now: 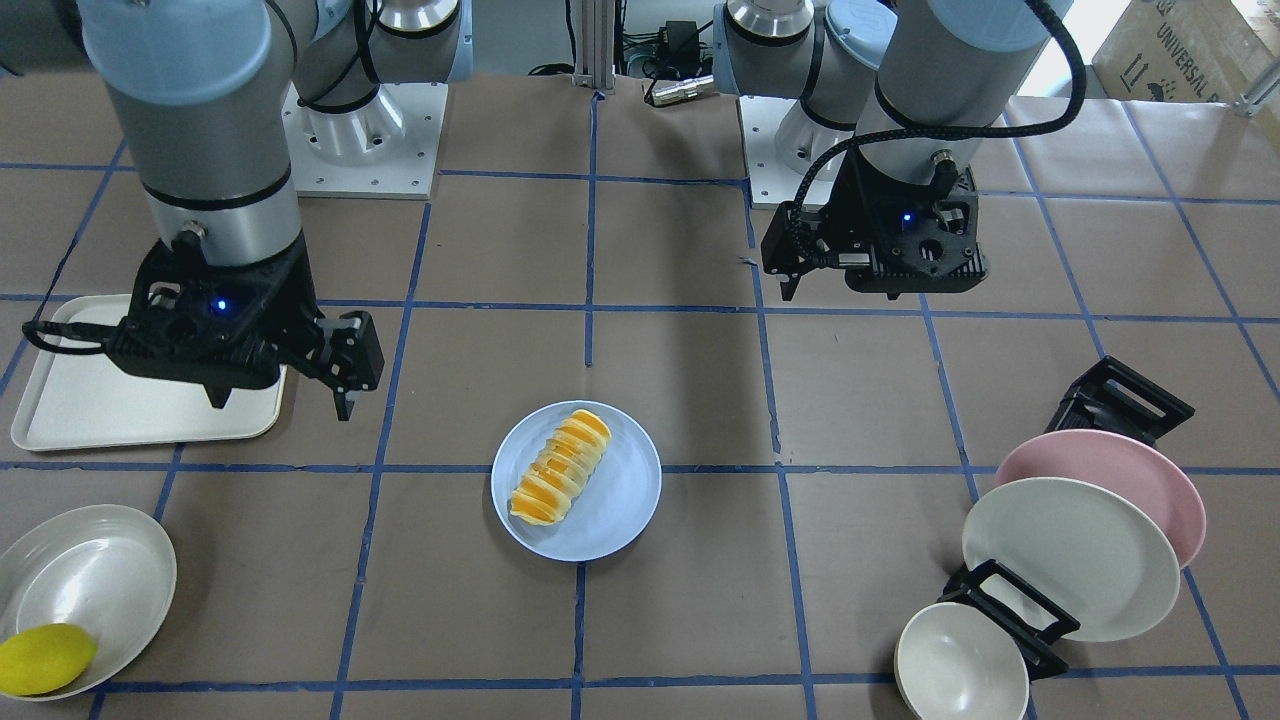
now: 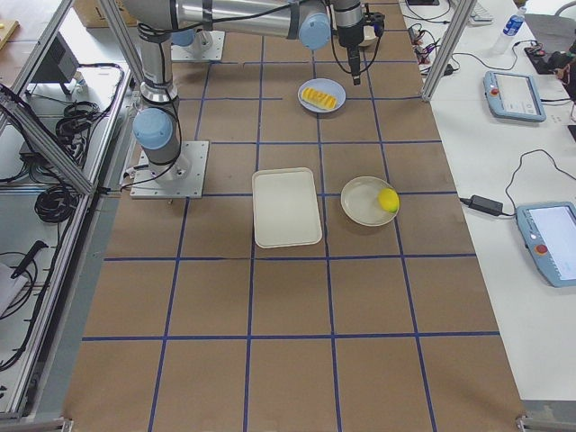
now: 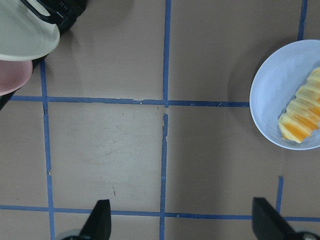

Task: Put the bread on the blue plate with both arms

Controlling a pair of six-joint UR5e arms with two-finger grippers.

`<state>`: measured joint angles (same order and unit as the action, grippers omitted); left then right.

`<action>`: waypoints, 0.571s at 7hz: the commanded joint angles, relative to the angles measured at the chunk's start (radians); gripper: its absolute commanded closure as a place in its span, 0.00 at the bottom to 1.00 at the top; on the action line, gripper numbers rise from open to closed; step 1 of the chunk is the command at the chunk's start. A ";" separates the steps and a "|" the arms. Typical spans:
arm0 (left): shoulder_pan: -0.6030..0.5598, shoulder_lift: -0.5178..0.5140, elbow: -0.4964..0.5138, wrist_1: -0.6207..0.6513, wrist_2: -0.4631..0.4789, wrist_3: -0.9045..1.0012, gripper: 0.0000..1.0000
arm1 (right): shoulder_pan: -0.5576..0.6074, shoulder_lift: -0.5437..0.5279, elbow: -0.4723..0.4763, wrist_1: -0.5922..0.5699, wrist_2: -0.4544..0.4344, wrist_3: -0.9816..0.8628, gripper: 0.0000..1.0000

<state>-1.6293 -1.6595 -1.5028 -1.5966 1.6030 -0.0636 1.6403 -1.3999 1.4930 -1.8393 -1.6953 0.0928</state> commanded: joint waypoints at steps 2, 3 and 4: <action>0.015 0.000 0.021 -0.036 -0.018 0.002 0.00 | -0.056 -0.132 0.019 0.293 0.111 -0.038 0.01; 0.014 0.007 0.024 -0.034 -0.015 0.002 0.00 | -0.054 -0.177 0.021 0.386 0.100 -0.033 0.01; 0.014 0.007 0.024 -0.034 -0.015 0.002 0.00 | -0.051 -0.194 0.023 0.397 0.100 -0.028 0.01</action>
<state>-1.6161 -1.6543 -1.4803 -1.6305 1.5871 -0.0619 1.5876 -1.5632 1.5127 -1.4868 -1.5954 0.0605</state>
